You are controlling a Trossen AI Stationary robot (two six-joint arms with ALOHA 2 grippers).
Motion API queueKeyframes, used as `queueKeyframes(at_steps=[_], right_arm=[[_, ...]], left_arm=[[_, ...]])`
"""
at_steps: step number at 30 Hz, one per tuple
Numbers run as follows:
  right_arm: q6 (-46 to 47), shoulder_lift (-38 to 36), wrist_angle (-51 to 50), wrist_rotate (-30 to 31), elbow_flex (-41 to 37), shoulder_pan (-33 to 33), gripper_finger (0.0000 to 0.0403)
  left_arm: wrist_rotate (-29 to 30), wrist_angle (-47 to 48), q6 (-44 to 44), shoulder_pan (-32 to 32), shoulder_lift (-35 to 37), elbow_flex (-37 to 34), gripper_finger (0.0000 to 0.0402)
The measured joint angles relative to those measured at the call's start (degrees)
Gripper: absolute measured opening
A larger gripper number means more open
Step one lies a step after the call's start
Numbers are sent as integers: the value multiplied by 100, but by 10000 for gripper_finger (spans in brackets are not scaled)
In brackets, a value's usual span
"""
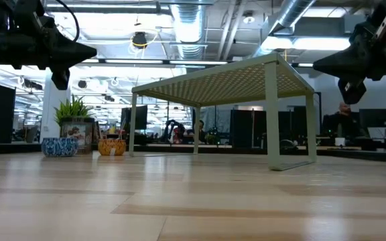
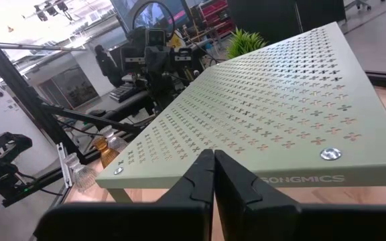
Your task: Stock candles on shelf
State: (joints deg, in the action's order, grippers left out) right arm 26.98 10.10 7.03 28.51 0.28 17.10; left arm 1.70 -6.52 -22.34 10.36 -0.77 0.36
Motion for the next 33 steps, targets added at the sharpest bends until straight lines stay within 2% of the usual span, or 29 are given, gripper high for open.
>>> queueKeyframes(at_steps=[18,22,27,33], right_arm=[[-20,1,-73,3,-1,-120,0],[314,1,-69,3,0,-150,0],[1603,1,-50,0,0,-166,0],[1705,1,-70,2,0,-184,0]], left_arm=[[150,-305,-226,0,1,-2,10],[217,-314,-352,1,0,-2,10],[499,-406,-1012,1,0,-2,10],[559,-442,-1265,1,0,-2,10]])
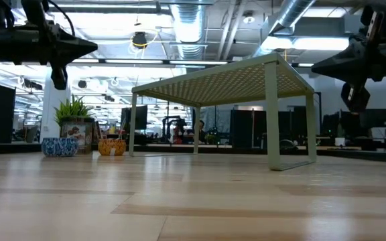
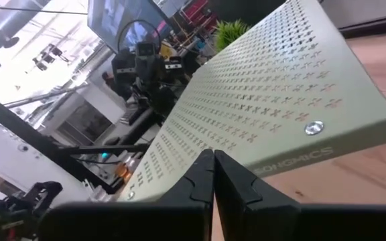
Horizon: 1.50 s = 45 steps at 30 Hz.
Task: Stock candles on shelf
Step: Put the right silver scented candle on the shelf
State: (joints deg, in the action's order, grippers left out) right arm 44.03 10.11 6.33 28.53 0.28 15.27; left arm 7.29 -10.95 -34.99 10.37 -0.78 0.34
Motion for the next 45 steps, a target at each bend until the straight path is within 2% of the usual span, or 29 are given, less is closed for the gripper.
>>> queueKeyframes(at_steps=[8,13,19,25,29,32,36,41,45], right_arm=[[599,0,-3,-18,95,-5,0],[285,-1,-76,-65,787,-7,0],[58,317,-2375,-316,2552,-7,0],[42,1246,-4426,-343,4271,-7,0],[42,1945,-5612,-675,5084,-2,6],[-12,2471,-6303,-1477,5546,2,35],[109,3086,-6859,-3112,6016,6,99],[730,3767,-7199,-4219,6345,202,178],[1314,4266,-7464,-5470,6475,426,201]], left_arm=[[-2,-52,-1,0,0,0,10],[-2,-69,-1,0,1,0,10],[90,-70,18,-1,0,0,10],[328,-71,18,0,0,0,12],[328,-71,18,0,2,0,19],[332,-71,13,0,0,0,27],[339,-71,1,0,0,0,43],[339,-72,1,0,0,2,67],[339,-71,1,0,0,1,87]])
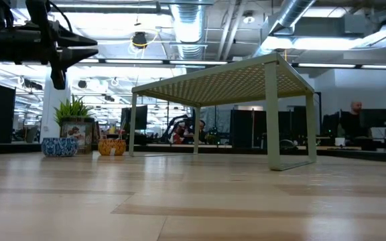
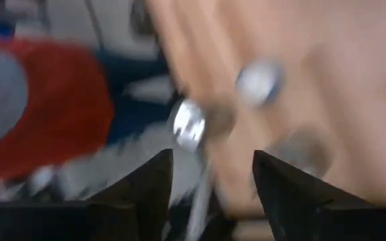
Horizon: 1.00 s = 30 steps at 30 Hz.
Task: Stock candles on shelf
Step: Put the right silver scented candle on the shelf
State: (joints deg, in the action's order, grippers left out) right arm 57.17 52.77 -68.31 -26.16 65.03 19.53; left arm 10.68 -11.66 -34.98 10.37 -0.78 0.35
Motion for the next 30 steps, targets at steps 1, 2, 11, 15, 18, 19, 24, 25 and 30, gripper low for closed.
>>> queueKeyframes(at_steps=[1,2,11,15,18,19,24,25,30], right_arm=[[168,127,10,-378,4,75,203],[362,235,27,-753,0,165,205],[1053,816,109,-1283,11,1215,209],[807,1073,213,-682,11,1701,207],[989,1167,350,-146,11,2123,220],[1066,1210,395,-61,11,2233,230],[1012,1470,174,89,11,2534,297],[902,1554,54,122,11,2578,312],[244,1872,-237,939,4,2853,370]], left_arm=[[0,0,0,-2,0,1,91],[0,-2,0,0,-2,-1,95],[-2,-2,0,0,-2,0,128],[-116,-2,-2,0,-2,-1,138],[-296,-2,-2,-2,-4,0,150],[-329,-2,0,-2,-3,-1,156],[-341,0,0,-2,-4,-1,196],[-341,-1,0,-2,-6,-1,204],[-343,-2,-18,-2,-159,-1,244]])
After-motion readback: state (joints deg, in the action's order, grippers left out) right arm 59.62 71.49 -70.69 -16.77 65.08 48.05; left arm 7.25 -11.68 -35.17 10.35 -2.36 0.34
